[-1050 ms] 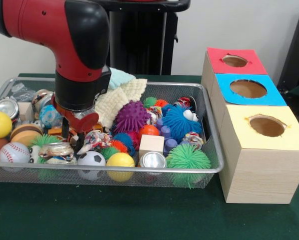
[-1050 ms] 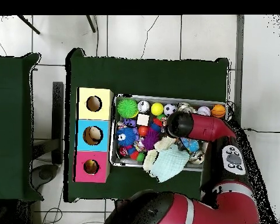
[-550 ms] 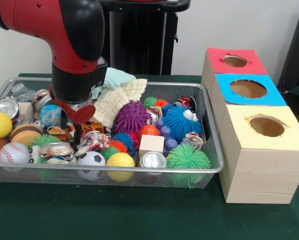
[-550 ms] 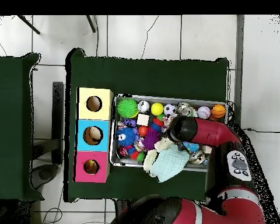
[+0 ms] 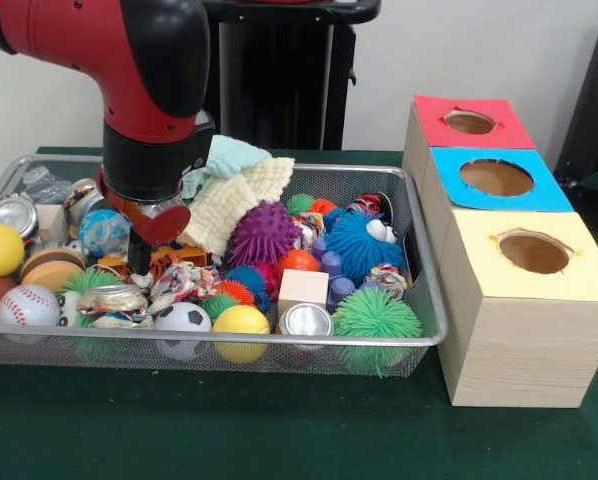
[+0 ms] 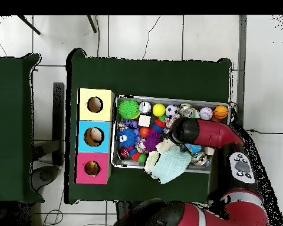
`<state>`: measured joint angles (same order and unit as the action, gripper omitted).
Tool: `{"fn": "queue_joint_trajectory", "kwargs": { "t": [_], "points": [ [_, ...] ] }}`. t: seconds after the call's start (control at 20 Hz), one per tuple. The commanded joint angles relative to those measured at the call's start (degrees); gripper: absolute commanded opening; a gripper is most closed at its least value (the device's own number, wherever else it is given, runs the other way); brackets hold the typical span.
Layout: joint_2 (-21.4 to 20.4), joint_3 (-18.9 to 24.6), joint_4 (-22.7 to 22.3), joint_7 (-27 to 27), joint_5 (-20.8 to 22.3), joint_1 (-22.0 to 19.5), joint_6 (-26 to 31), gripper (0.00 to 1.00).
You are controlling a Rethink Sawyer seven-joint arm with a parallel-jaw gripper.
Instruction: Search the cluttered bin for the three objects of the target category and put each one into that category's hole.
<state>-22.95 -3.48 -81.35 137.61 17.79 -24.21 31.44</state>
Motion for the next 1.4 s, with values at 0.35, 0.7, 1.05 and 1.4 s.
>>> {"fn": "queue_joint_trajectory", "kwargs": {
  "t": [0.35, 0.7, 1.05, 1.4],
  "points": [
    [1.7, 9.0, -1.6, -10.6, 5.6, -2.7, -0.5, 0.0],
    [6.5, 10.1, 1.2, -9.4, 7.7, -3.7, -2.4, 0.0],
    [5.9, 11.5, 0.6, -9.6, 7.1, -4.6, 0.0, 0.0],
    [4.5, 12.4, -2.1, -9.9, 6.5, -5.5, 1.6, 0.0]
  ]
}}
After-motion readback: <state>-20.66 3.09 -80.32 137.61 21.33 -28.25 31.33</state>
